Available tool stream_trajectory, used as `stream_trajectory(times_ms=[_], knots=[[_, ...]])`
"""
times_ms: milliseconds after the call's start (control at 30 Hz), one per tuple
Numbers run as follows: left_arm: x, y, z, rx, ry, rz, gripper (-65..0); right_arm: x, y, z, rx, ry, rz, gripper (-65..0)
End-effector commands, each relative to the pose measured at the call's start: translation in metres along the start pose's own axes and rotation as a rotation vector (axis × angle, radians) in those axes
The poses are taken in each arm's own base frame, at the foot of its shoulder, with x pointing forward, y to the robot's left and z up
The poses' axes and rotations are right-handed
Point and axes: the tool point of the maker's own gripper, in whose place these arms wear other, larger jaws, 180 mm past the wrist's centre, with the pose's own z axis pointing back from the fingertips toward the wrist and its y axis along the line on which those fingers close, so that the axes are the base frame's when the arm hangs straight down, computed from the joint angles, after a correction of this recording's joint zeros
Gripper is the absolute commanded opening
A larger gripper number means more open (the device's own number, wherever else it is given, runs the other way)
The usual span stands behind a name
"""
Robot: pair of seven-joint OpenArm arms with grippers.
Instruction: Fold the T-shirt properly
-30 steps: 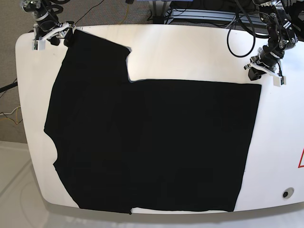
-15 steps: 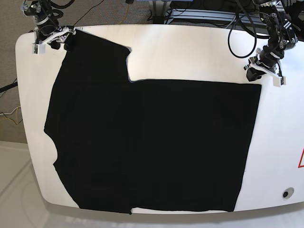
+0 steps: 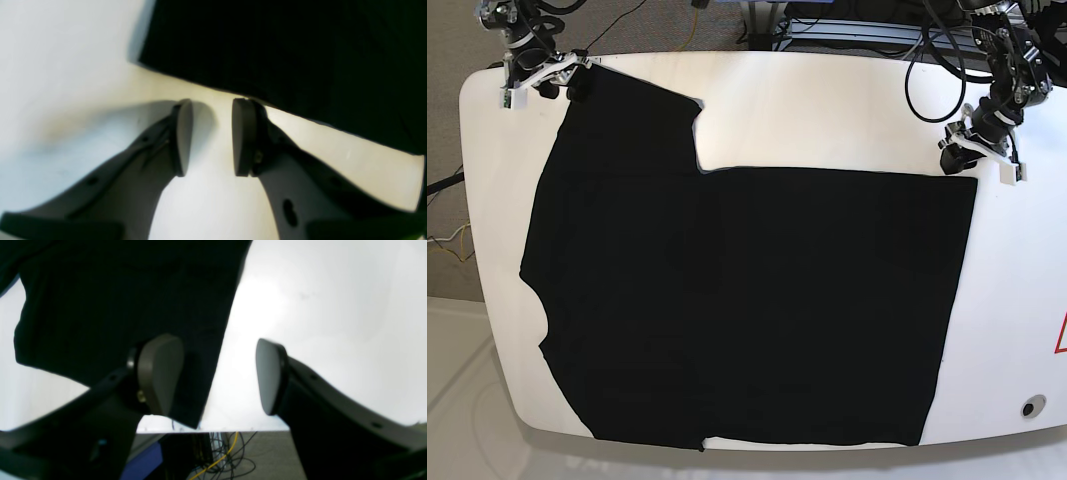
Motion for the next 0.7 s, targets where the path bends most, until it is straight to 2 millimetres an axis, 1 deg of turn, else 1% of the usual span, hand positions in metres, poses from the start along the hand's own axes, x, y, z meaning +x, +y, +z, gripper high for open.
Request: stream_trajectory(times_ms=[0,167,233,500,567,667], knots=[[0.002,-0.001,0.001,0.0,0.012,-0.017,-44.3,0.009,0.001,0.003,0.01,-0.031,0.015,-28.8],[0.004,-0.005,0.0,-0.017,0.008,-0.013,-43.7,0.011,0.002,0.001,0.008,-0.033,0.013,-29.1],[0.004,0.001,0.001,0.0,0.014,-0.015,-41.9,0.012,0.001,0.0,0.007,-0.03,0.01,-28.6],[0.001,0.002,0.002,0.001,0.026,-0.018,-39.6,0.005,0.001,-0.001,0.01,-0.016,-0.007,-28.5],[0.001,0.002,0.002,0.004,0.028,-0.02,-39.6,0.002,0.001,-0.002,0.01,-0.009,-0.013,-28.5],[0.001,0.005,0.003,0.016,0.026,-0.015,-41.3,-0.001,0.001,-0.001,0.011,0.002,-0.008,-28.1]])
